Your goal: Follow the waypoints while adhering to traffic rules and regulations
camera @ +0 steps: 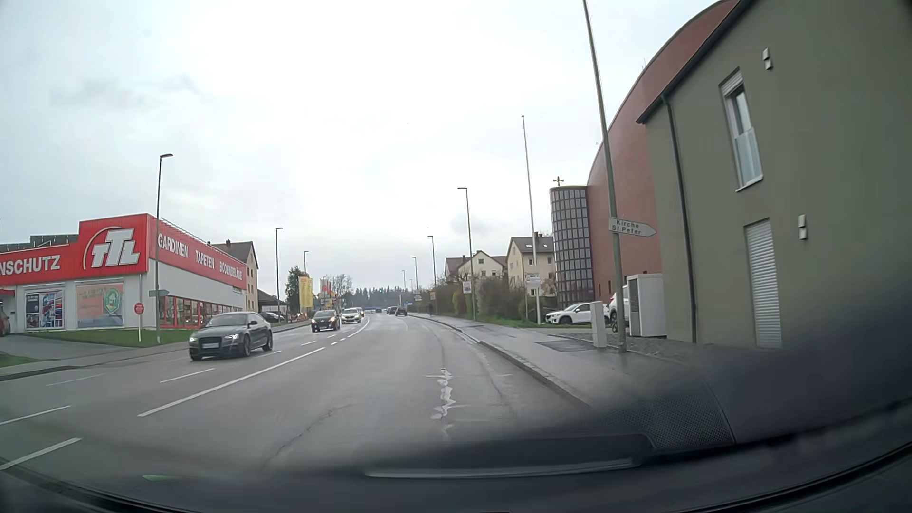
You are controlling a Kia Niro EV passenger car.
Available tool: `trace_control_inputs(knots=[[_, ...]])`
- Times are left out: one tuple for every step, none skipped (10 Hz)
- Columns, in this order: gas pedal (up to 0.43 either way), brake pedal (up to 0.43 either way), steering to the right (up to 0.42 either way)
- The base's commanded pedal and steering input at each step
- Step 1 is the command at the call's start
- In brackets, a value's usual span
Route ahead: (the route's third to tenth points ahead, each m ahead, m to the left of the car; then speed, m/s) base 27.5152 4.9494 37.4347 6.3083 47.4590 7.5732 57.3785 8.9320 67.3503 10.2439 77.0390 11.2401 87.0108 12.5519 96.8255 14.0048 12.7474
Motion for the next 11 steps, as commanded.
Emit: trace_control_inputs(knots=[[0.169, 0.0, -0.012], [0.169, 0.0, -0.011], [0.169, 0.0, -0.011], [0.157, 0.0, -0.011], [0.157, 0.0, -0.011], [0.157, 0.0, -0.011], [0.157, 0.0, -0.011], [0.157, 0.0, -0.012], [0.157, 0.0, -0.012], [0.157, 0.0, -0.014], [0.157, 0.0, -0.016]])
